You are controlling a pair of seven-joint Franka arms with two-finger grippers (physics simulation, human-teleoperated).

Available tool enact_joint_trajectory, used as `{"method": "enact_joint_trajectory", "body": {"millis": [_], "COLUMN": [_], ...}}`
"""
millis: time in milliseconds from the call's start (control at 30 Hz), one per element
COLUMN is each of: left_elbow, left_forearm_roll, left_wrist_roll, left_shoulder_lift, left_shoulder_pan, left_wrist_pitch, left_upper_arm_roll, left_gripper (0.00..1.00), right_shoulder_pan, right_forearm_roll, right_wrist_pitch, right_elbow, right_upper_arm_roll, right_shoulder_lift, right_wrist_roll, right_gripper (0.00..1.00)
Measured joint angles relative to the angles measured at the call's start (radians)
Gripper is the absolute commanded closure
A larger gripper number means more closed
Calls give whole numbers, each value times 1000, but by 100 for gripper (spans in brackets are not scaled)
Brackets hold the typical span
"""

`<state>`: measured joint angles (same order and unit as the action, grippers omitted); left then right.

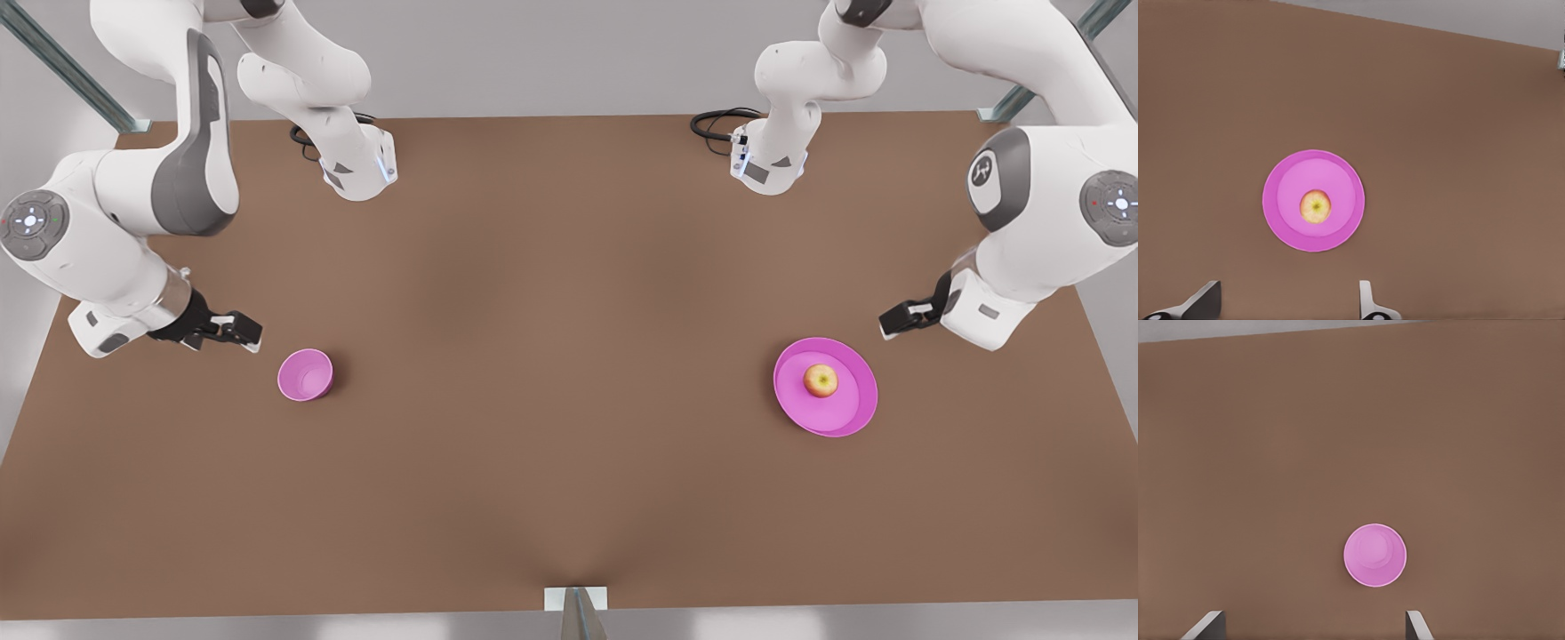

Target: Use the left arm to pick up the apple from the plate, transfer it to the gripper of the right arm, and then use the right arm to place it into the bowl

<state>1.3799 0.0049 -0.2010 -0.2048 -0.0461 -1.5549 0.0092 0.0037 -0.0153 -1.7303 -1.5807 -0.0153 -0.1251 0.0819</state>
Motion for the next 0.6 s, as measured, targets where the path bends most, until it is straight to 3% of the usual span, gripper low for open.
{"method": "enact_joint_trajectory", "body": {"millis": [133,467,600], "left_elbow": [39,671,759], "left_forearm_roll": [-19,-80,-83], "left_wrist_roll": [48,144,177], "left_shoulder_lift": [-55,-38,-61], "left_shoulder_pan": [16,70,70], "left_wrist_pitch": [-32,-613,-815], "left_upper_arm_roll": [1,3,3], "left_gripper": [0,0,0], "right_shoulder_pan": [0,2,3], "right_forearm_roll": [0,-1,-1], "right_wrist_pitch": [0,1,2], "right_elbow": [0,6,10], "right_upper_arm_roll": [0,0,0], "right_shoulder_lift": [0,-3,-3], "right_wrist_roll": [-1,-2,-2], "right_gripper": [0,0,0]}}
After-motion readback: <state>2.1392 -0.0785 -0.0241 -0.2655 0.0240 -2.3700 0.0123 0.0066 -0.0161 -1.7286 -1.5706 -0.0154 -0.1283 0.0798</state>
